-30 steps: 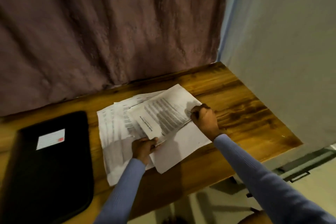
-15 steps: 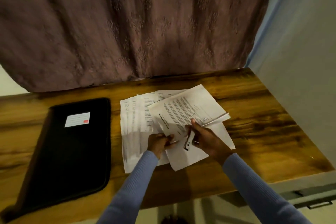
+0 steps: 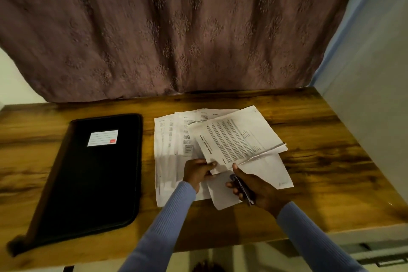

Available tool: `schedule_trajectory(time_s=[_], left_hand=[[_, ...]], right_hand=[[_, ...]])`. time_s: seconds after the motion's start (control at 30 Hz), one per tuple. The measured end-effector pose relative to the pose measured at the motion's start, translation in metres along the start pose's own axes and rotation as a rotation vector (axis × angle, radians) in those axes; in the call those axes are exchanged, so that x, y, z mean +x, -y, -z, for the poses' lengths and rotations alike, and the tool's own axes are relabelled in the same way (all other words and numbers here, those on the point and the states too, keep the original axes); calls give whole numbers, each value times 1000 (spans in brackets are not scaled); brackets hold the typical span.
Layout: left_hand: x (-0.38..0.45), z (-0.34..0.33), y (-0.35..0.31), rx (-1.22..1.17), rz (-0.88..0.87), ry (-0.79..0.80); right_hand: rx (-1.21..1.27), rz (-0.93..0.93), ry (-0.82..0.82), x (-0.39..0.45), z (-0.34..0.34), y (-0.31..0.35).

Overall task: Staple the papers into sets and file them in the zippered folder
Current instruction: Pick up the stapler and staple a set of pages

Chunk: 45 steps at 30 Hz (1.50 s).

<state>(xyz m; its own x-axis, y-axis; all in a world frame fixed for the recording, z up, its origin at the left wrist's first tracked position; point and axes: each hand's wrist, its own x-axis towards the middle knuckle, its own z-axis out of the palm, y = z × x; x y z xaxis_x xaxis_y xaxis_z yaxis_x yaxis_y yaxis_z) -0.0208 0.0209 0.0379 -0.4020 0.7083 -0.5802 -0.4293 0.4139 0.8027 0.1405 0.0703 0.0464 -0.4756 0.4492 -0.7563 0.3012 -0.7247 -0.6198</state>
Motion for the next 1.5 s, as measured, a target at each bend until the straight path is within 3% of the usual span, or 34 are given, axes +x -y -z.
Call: schedule_trajectory(time_s=[0.2, 0.33, 0.5, 0.63, 0.8, 1.0, 1.37, 1.5], left_hand=[[2, 2, -2, -10, -10, -18], [1, 1, -5, -13, -9, -29], [0, 0, -8, -20, -35, -28], [-2, -1, -9, -40, -54, 6], [-3, 0, -8, -44, -48, 14], [-5, -2, -10, -14, -37, 36], [-1, -1, -12, -73, 207, 16], [-1, 2, -10, -42, 193, 60]], right_hand=[[-330, 259, -132, 1, -8, -5], [-139, 72, -61, 0, -8, -2], [21, 128, -8, 1, -1, -3], [88, 98, -24, 2, -5, -4], [317, 11, 109, 5, -11, -3], [443, -13, 119, 18, -16, -1], [423, 82, 107, 27, -24, -3], [358, 127, 89, 29, -25, -2]])
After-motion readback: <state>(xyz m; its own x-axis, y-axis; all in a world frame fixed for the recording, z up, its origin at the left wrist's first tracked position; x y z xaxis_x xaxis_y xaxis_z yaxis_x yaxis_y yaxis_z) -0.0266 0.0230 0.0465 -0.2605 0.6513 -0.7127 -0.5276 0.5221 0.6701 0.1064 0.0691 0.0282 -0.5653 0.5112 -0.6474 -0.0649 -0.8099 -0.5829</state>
